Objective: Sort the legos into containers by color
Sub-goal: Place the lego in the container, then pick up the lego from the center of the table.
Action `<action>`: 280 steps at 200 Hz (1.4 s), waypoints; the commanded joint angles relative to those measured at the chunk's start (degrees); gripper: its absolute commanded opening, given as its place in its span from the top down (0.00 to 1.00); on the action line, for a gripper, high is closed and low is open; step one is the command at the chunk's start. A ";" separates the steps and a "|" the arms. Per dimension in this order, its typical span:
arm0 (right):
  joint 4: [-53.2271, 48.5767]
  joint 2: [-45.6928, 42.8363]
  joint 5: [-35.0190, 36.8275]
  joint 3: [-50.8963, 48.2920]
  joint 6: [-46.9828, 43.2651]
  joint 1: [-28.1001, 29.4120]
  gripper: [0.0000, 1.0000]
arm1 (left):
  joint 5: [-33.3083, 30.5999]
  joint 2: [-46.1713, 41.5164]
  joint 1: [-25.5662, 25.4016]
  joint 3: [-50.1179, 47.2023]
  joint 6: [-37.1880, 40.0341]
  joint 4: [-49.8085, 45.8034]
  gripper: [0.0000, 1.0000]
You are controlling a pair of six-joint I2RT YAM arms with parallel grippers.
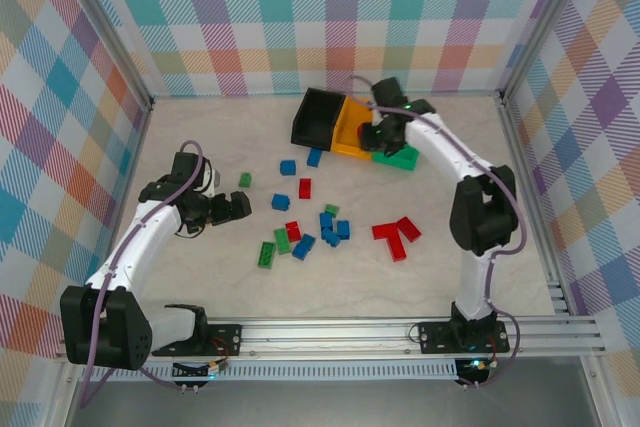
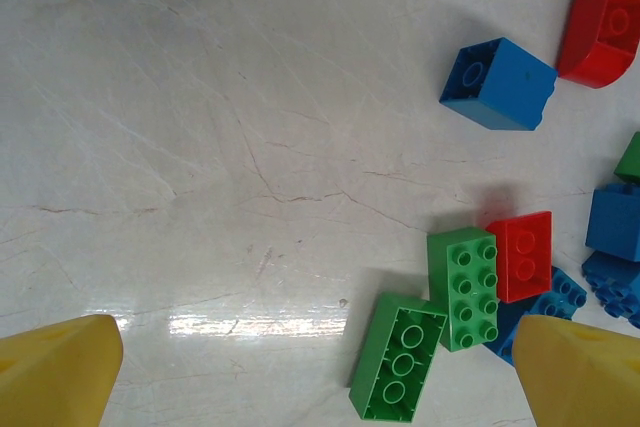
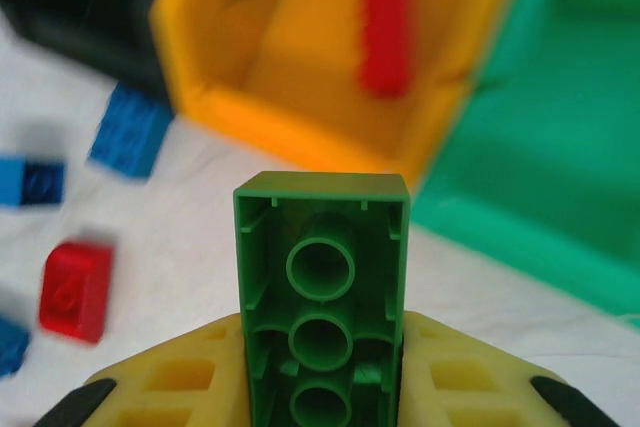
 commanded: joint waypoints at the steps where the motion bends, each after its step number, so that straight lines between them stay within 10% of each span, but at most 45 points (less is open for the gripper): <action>1: -0.57 3.28 0.97 1.58 1.30 -3.72 0.69 | -0.31 -0.66 -0.55 -0.66 0.66 -1.79 0.00; 47: -3.19 8.73 0.89 7.52 1.26 -4.61 0.46 | -0.87 -1.01 -1.08 -0.83 0.58 -1.97 0.00; 142: 1.97 -2.20 -9.28 -15.08 2.02 10.60 0.45 | -0.67 0.70 -1.20 -0.12 1.11 -1.79 0.00; 245: -0.15 7.30 -6.37 -11.22 7.31 17.91 0.43 | -1.14 -0.44 -1.56 -0.41 1.02 -1.88 0.00; 280: 0.27 8.16 -5.91 -11.22 8.25 17.94 0.58 | -0.64 0.39 -1.59 -0.28 1.19 -1.88 0.00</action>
